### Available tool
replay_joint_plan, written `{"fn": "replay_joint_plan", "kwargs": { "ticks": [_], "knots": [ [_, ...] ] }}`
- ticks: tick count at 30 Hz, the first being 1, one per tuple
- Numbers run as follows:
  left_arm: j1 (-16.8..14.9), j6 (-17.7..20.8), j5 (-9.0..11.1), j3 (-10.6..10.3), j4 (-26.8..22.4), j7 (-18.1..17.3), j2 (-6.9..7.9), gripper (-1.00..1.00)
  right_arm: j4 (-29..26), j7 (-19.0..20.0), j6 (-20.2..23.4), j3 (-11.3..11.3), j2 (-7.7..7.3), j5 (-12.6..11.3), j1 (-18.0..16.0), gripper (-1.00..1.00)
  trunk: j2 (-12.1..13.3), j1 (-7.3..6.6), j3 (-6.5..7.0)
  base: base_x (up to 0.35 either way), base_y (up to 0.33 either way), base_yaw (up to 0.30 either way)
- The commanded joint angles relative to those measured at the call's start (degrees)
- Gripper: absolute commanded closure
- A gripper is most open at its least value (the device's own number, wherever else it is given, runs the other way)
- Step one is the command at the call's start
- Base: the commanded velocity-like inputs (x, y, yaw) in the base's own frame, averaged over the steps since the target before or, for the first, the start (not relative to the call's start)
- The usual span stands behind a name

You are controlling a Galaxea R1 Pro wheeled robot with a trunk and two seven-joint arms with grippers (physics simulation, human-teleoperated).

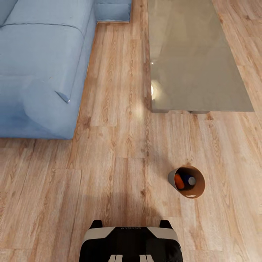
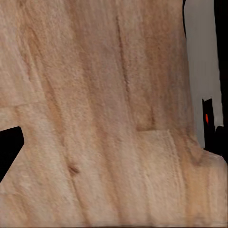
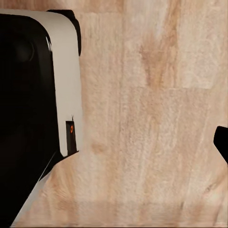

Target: Put the three can of soda from the living room inside the tash can in the kitchen.

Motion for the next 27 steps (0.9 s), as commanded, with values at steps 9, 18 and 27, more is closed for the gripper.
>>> {"fn": "replay_joint_plan", "kwargs": {
  "ticks": [9,18,27],
  "knots": [
    [2.2,-2.45,-0.21,0.0,0.14,0.04,-0.14,-1.0,7.52,-0.94,-2.06,-1.16,-0.78,-0.03,-0.01,-1.0,3.62,-1.98,1.85,0.0,0.0,0.0],
    [2.39,-2.38,-0.3,0.0,0.67,0.07,-0.09,-1.0,23.33,-5.05,-14.2,-1.93,-5.29,0.16,-0.01,-1.0,7.23,-3.96,4.18,0.0,0.0,0.0],
    [2.41,-1.69,-0.4,-0.07,1.44,0.07,-0.33,-1.0,30.97,-7.94,-18.93,-1.85,-7.3,0.54,-0.01,-1.0,10.84,-5.93,6.6,0.0,0.0,0.0]
  ]
}}
